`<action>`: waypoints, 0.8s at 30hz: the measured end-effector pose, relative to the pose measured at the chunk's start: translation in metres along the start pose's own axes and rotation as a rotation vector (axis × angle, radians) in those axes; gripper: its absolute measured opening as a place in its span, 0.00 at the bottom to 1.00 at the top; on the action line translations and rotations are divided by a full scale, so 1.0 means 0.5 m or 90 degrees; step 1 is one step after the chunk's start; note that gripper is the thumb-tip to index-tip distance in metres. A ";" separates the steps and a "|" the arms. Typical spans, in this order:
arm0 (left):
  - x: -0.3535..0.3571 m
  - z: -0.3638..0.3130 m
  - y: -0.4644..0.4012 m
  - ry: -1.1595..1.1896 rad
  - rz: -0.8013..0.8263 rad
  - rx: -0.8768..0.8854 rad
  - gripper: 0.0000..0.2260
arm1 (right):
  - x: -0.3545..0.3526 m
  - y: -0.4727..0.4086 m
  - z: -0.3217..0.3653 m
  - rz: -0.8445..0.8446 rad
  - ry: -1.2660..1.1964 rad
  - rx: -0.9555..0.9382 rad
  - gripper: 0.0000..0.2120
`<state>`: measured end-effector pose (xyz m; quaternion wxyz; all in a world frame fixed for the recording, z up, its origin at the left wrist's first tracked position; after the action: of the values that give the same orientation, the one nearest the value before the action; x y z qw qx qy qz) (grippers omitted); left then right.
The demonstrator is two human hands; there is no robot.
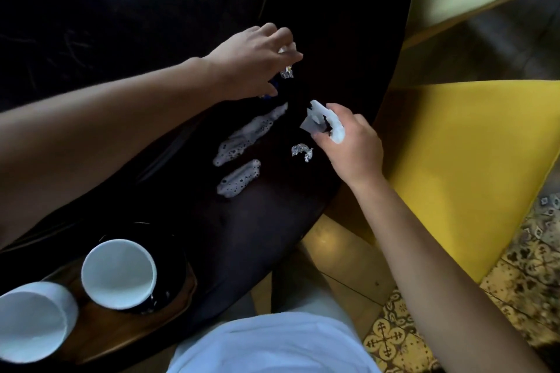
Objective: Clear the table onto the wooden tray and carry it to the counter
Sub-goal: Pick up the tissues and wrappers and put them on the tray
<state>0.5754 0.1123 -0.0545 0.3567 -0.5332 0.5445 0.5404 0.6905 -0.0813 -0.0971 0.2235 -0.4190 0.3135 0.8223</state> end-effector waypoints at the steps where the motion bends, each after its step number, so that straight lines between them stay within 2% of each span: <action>1: 0.003 -0.003 -0.006 -0.010 0.003 0.013 0.37 | 0.003 -0.004 0.002 0.002 0.021 -0.002 0.26; 6: 0.010 0.004 -0.015 -0.011 0.030 0.024 0.33 | 0.005 -0.020 0.008 -0.022 0.053 -0.016 0.16; 11: 0.008 -0.004 -0.010 0.001 0.035 0.036 0.19 | 0.006 -0.034 0.006 -0.005 0.050 -0.028 0.09; 16: 0.007 -0.001 0.001 0.020 -0.029 0.077 0.06 | -0.016 -0.024 -0.011 0.014 -0.100 0.010 0.07; 21: 0.004 -0.003 0.008 0.029 -0.071 0.103 0.06 | -0.034 0.029 -0.007 0.031 -0.152 0.000 0.05; 24: -0.009 -0.003 0.020 0.053 -0.089 0.079 0.04 | -0.028 0.051 -0.002 0.045 -0.172 0.003 0.04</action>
<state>0.5667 0.1105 -0.0477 0.4035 -0.5686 0.5526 0.4567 0.6826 -0.1014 -0.0778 0.2358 -0.2925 0.2967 0.8780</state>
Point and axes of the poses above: each hand's wrist, its own y-axis away from the middle knuckle, its own x-axis out of the palm, z = x × y, the point moved 5 cm from there along -y, towards the middle knuckle, and after that the axes turned 6 degrees about x, right-handed, at the moved point
